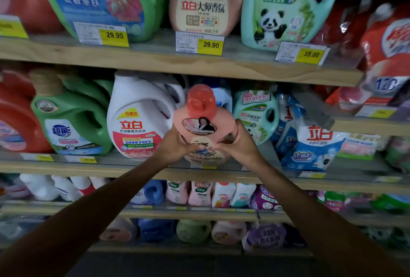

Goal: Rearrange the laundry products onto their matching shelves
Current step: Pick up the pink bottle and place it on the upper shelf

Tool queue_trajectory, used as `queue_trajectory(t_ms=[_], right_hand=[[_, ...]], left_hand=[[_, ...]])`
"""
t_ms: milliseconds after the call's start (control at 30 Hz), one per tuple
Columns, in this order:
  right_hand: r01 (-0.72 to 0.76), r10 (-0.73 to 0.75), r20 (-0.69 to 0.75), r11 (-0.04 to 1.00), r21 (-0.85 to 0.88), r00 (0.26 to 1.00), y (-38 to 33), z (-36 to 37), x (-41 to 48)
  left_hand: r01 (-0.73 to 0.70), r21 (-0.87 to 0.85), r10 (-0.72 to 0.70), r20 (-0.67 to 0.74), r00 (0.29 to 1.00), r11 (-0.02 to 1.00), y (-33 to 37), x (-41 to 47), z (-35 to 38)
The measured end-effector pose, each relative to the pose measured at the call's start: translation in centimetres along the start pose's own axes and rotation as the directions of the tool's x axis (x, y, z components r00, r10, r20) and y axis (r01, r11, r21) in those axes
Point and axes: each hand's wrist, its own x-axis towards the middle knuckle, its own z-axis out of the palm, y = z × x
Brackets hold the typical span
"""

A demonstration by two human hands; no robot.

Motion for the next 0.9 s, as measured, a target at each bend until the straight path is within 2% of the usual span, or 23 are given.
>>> queue_trajectory(t_ms=[300,433,533,767,900], right_hand=[[-0.059,0.059,-0.003,0.997,0.056,0.998,-4.3,-2.7,-8.6],[-0.003,0.003,-0.007,1.0,0.025,1.0,-7.3,-3.9,-12.0],[0.037,-0.036,-0.045,0.999,0.023,0.998,-10.1,-4.7,-13.6],[0.202,-0.195,-0.104,0.977,0.064,0.975,-19.0,-7.2,-14.3],[0.311,-0.3,-0.152,0.949,0.049,0.942,-23.5,-8.6,-12.3]], left_hand=[[-0.027,-0.086,0.025,-0.023,0.999,0.996,5.5,-8.0,0.6],[-0.041,-0.095,0.042,0.016,0.999,0.995,8.5,-11.3,0.3],[-0.103,-0.088,0.103,0.003,0.995,0.991,11.4,-12.5,-0.5],[-0.295,-0.085,0.282,-0.137,0.95,0.952,19.8,-12.4,-3.7],[-0.398,-0.032,0.389,-0.153,0.908,0.917,24.6,-10.5,-6.6]])
